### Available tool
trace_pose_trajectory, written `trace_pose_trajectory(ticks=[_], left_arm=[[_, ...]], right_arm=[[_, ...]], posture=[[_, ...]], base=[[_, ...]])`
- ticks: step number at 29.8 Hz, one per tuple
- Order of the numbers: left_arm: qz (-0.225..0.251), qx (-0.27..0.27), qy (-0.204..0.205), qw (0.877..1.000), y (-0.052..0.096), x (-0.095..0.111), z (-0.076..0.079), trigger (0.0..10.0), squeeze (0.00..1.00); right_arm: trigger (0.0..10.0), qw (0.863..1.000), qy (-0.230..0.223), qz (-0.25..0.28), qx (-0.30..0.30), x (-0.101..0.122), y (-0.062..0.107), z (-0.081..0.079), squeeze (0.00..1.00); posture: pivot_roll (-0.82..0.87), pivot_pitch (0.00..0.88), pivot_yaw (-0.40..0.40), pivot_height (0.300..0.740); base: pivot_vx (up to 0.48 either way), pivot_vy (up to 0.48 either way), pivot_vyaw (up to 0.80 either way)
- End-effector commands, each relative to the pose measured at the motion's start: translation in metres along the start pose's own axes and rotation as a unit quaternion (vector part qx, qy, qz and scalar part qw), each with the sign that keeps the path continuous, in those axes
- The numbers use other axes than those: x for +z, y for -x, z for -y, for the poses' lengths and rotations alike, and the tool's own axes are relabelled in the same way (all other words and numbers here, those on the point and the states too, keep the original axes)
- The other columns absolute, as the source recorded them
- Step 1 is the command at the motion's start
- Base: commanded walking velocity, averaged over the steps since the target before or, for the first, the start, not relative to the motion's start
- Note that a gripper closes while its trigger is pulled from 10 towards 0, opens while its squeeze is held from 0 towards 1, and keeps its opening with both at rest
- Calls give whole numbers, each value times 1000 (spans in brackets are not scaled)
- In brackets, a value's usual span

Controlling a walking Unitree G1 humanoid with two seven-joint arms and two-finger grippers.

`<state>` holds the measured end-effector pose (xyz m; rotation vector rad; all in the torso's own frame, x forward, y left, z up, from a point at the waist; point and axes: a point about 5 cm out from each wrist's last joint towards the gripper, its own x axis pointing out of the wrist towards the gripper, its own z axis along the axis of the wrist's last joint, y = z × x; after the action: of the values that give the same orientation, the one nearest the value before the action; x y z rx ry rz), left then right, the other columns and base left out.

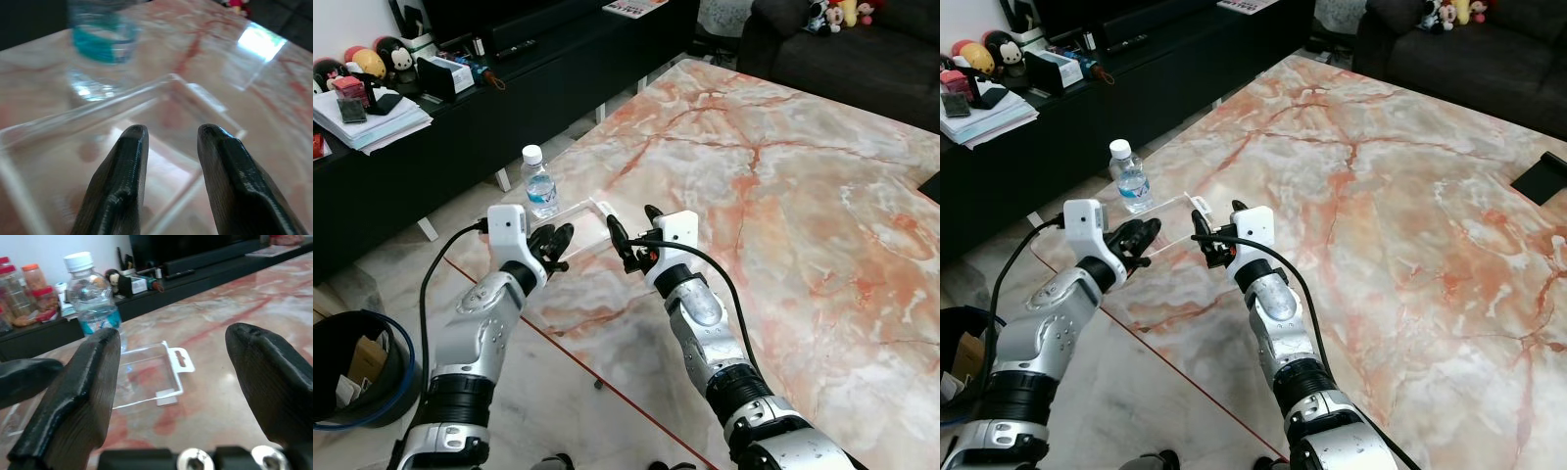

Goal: Picking trash to rubbish bin

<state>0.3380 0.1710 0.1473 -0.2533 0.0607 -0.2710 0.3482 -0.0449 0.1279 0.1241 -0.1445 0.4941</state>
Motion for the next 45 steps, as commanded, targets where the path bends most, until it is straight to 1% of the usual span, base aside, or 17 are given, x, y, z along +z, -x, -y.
trace_pose_trajectory(ticks=[1, 4, 8, 9, 12, 20, 25, 27, 30, 33, 35, 37, 38, 40, 41, 42, 45], left_arm=[[-9, 26, -13, 1000, 4, -4, -10, 10000, 0], [-18, 41, 4, 999, 6, -11, -17, 10000, 0], [-35, 40, 32, 998, 7, -23, -18, 10000, 0], [-41, 36, 50, 997, 7, -27, -16, 10000, 0], [-47, 29, 70, 996, 6, -32, -11, 10000, 0], [-42, 8, 105, 994, 2, -34, 2, 10000, 0], [-41, -17, 133, 990, -4, -35, 18, 10000, 0], [-41, -24, 137, 989, -5, -35, 22, 10000, 0], [-41, -26, 139, 989, -5, -35, 23, 10000, 0], [-47, -64, 157, 984, -12, -37, 48, 10000, 0], [-51, -81, 164, 982, -14, -38, 58, 10000, 0], [-52, -84, 166, 981, -15, -38, 61, 10000, 0], [-54, -95, 177, 978, -18, -39, 69, 10000, 0], [-57, -104, 180, 976, -20, -40, 74, 10000, 0], [-59, -111, 181, 975, -23, -39, 81, 10000, 0], [-59, -111, 181, 975, -23, -39, 81, 10000, 0], [-51, -120, 181, 975, -25, -35, 88, 10000, 0]], right_arm=[[10000, 1000, -15, -4, 8, -2, -3, -11, 0], [10000, 1000, -13, -5, 9, -2, -2, -10, 0], [10000, 1000, -12, -4, 11, -2, -2, -11, 0], [10000, 1000, -11, -4, 12, -2, -3, -11, 0], [10000, 1000, -10, -4, 13, -2, -2, -11, 0], [10000, 1000, -8, -4, 15, -1, -2, -10, 0], [10000, 1000, -7, -4, 17, -1, -3, -10, 0], [10000, 1000, -7, -4, 17, -1, -3, -11, 0], [10000, 1000, -7, -4, 17, -1, -3, -11, 0], [10000, 1000, -6, -5, 15, -1, -2, -10, 0], [10000, 1000, -5, -5, 14, -1, -2, -9, 0], [10000, 1000, -5, -6, 14, -1, -2, -9, 0], [10000, 1000, -5, -7, 13, -2, -2, -8, 0], [10000, 1000, -4, -8, 12, -2, -2, -8, 0], [10000, 1000, -4, -9, 11, -2, -2, -7, 0], [10000, 1000, -4, -9, 11, -2, -2, -7, 0], [10000, 1000, -4, -8, 10, -2, -2, -7, 0]], posture=[[123, 143, -22, 740], [123, 140, -24, 740], [118, 135, -25, 740], [115, 133, -27, 740], [114, 130, -29, 740], [112, 123, -34, 740], [111, 125, -36, 740], [110, 126, -36, 740], [110, 126, -36, 740], [104, 127, -33, 740], [104, 129, -33, 740], [104, 128, -33, 740], [105, 130, -33, 740], [105, 131, -33, 740], [106, 134, -33, 740], [106, 134, -33, 740], [102, 134, -30, 740]], base=[[0, 0, 0], [0, 0, 0], [0, 0, 0], [0, 0, 0], [0, 0, 0], [0, 0, 0], [0, 0, 0], [0, 0, 0], [0, 0, 0], [0, 0, 0], [0, 0, 0], [0, 0, 0], [0, 0, 0], [0, 0, 0], [0, 0, 0], [0, 0, 0], [0, 0, 0]])
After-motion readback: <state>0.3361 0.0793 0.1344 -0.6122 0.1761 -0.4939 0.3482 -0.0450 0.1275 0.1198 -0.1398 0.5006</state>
